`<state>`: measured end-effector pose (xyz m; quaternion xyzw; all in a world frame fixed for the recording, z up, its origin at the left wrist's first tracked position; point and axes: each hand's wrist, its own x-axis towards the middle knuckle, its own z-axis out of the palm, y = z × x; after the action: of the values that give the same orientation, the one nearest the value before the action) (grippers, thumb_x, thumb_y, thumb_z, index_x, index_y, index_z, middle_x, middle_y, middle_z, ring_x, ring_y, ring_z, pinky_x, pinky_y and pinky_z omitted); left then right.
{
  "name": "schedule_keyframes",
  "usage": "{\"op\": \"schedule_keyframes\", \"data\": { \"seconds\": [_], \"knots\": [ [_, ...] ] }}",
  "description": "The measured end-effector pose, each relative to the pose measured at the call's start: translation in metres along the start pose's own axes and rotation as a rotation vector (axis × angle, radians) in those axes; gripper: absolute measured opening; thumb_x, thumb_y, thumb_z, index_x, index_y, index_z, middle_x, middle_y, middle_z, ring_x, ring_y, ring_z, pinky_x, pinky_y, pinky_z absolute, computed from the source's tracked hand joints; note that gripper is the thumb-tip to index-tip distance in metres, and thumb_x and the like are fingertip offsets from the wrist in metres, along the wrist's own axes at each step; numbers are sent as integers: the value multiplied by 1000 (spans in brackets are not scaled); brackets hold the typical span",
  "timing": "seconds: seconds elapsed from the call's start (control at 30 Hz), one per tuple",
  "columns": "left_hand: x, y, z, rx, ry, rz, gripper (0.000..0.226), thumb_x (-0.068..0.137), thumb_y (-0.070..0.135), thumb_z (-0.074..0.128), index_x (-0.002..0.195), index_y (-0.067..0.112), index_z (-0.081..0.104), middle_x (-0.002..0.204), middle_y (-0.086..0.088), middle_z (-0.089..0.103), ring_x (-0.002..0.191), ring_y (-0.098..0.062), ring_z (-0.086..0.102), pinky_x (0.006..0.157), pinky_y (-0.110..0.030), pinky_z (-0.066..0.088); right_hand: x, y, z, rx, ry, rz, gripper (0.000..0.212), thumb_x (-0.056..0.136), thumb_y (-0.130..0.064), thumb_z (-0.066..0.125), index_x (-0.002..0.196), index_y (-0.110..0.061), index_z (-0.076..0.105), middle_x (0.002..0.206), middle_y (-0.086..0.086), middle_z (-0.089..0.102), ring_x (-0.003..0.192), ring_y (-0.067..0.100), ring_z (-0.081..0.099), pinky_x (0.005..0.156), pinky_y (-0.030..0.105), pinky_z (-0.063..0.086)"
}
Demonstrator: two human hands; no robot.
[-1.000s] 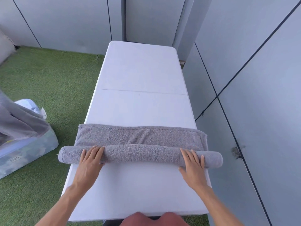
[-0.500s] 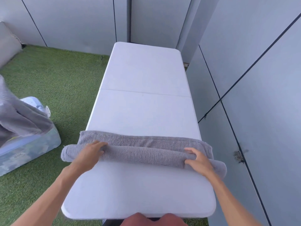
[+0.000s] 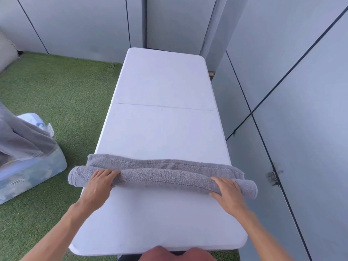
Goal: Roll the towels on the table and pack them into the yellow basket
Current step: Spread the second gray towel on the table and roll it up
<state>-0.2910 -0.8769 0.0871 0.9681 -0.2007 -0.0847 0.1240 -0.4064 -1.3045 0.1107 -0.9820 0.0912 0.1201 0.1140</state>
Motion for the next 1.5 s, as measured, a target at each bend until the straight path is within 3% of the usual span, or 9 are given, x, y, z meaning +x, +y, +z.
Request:
{"op": "schedule_keyframes", "data": {
  "seconds": [0.2, 0.33, 0.43, 0.53, 0.6, 0.83, 1.0, 1.33, 1.5],
  "knots": [
    [0, -7, -29, -200, -442, -66, 54, 88, 21, 66, 138, 24, 45, 138, 7, 49, 131, -14, 42, 105, -23, 27, -1, 20, -30, 495, -390, 86, 40, 76, -29, 79, 107, -43, 57, 109, -19, 61, 107, 3, 57, 84, 11, 41],
    [8, -13, -28, -385, -119, -87, 37, 86, 9, 66, 115, 31, 58, 114, 4, 60, 111, -23, 58, 93, -31, 41, 13, 26, -25, 520, -63, 149, 37, 82, -36, 72, 117, -35, 58, 116, -19, 58, 115, 4, 52, 102, 30, 41],
    [4, -12, -21, -262, 133, -48, 27, 91, 23, 63, 118, 19, 62, 114, 1, 62, 105, -26, 60, 90, -39, 47, 11, 21, -16, 321, 163, 98, 38, 87, -50, 60, 122, -39, 54, 124, -21, 52, 124, 3, 43, 111, 38, 27],
    [-8, -18, -7, -115, 87, 63, 56, 84, 45, 62, 133, 20, 51, 127, 1, 56, 119, -23, 51, 102, -41, 41, 1, 18, -13, 199, 82, 22, 55, 83, -59, 59, 133, -45, 42, 130, -26, 39, 132, -3, 26, 115, 31, 1],
    [-11, -23, -1, -80, 46, 65, 68, 79, 38, 73, 139, 21, 46, 128, 1, 54, 121, -25, 50, 105, -40, 38, -1, 24, -7, 119, 37, 28, 62, 83, -58, 58, 139, -44, 35, 136, -22, 39, 136, 3, 24, 116, 33, -5],
    [12, 3, -2, -119, 132, -252, 45, 88, 24, 66, 129, 16, 53, 115, -7, 64, 105, -34, 57, 87, -46, 44, 24, 3, 1, -6, 130, 266, 48, 94, -58, 37, 136, -34, 42, 125, -4, 57, 120, 21, 48, 106, 50, 19],
    [24, 47, -3, -244, 127, -584, 27, 92, 29, 56, 111, 10, 54, 101, -16, 63, 92, -39, 58, 74, -41, 42, 50, -29, 1, 109, 130, 341, 40, 95, -56, 33, 106, -21, 48, 91, 6, 64, 90, 33, 61, 82, 45, 46],
    [38, 162, 26, -426, -79, -629, 46, 89, 55, 54, 82, 10, 47, 96, -18, 64, 91, -38, 59, 72, -38, 40, 62, -124, 22, 393, 7, 85, 37, 97, -42, 45, 108, -7, 52, 103, 17, 64, 100, 36, 60, 81, 40, 43],
    [42, 172, 26, -403, -120, -655, 48, 89, 58, 51, 80, 11, 48, 98, -17, 65, 94, -37, 60, 74, -38, 44, 52, -113, 17, 512, -64, 27, 57, 96, -40, 50, 138, -4, 37, 115, 18, 54, 112, 36, 51, 90, 36, 37]
  ]
}}
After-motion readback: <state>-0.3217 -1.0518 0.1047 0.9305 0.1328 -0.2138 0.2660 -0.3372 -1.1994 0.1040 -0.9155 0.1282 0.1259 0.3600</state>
